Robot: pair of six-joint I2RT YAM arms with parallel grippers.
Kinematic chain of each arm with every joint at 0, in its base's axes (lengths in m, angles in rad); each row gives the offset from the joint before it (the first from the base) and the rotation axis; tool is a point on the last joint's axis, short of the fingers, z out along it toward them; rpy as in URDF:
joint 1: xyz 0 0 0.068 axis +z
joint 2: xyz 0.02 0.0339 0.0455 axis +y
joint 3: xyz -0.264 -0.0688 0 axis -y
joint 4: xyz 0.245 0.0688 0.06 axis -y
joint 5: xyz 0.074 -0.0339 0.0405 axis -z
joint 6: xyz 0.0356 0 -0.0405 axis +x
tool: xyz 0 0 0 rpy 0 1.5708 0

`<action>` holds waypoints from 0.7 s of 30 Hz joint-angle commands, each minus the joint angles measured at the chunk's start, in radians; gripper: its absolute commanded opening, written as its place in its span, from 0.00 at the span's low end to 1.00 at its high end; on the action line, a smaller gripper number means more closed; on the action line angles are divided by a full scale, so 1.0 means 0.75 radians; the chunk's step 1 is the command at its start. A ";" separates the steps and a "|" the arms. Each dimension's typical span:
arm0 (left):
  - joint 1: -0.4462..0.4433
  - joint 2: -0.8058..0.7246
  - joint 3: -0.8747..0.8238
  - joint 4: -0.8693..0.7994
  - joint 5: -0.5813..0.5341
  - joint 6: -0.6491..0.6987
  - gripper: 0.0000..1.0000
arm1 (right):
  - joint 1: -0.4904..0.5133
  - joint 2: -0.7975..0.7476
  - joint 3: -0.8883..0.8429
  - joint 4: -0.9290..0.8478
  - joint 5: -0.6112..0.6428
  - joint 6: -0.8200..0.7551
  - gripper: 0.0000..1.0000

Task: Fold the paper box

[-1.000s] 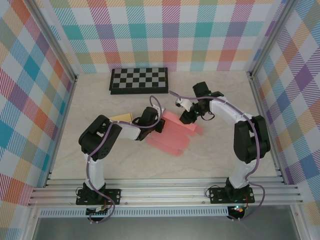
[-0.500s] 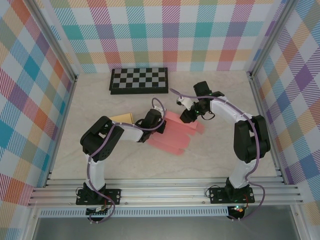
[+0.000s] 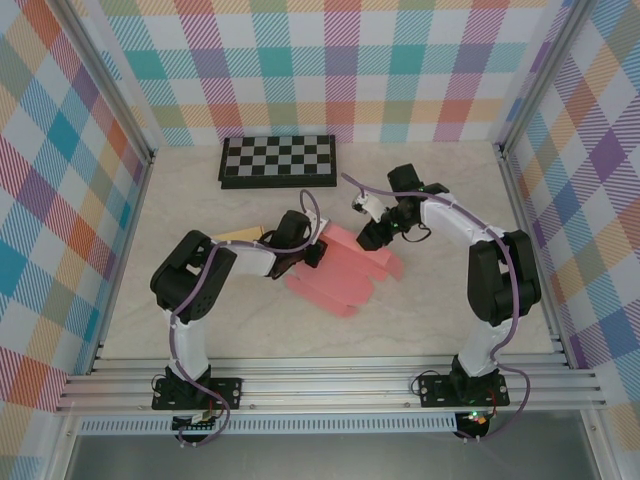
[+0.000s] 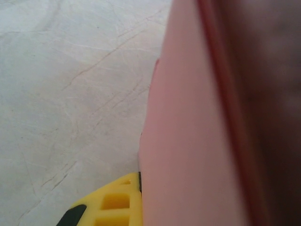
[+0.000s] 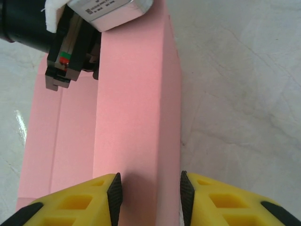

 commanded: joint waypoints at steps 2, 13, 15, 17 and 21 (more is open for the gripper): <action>0.003 -0.032 0.052 -0.104 0.192 0.056 0.19 | -0.004 0.033 -0.036 -0.035 -0.008 0.027 0.37; 0.037 -0.227 -0.168 0.233 -0.039 -0.202 0.55 | -0.004 0.062 -0.002 -0.077 0.065 0.072 0.33; 0.037 -0.247 -0.212 0.328 -0.094 -0.257 0.57 | -0.004 0.068 0.005 -0.074 0.064 0.083 0.33; 0.034 -0.230 -0.227 0.381 -0.117 -0.279 0.57 | -0.004 0.077 0.017 -0.073 0.055 0.094 0.32; 0.016 -0.168 -0.201 0.434 -0.096 -0.265 0.56 | -0.004 0.079 0.035 -0.079 0.033 0.104 0.32</action>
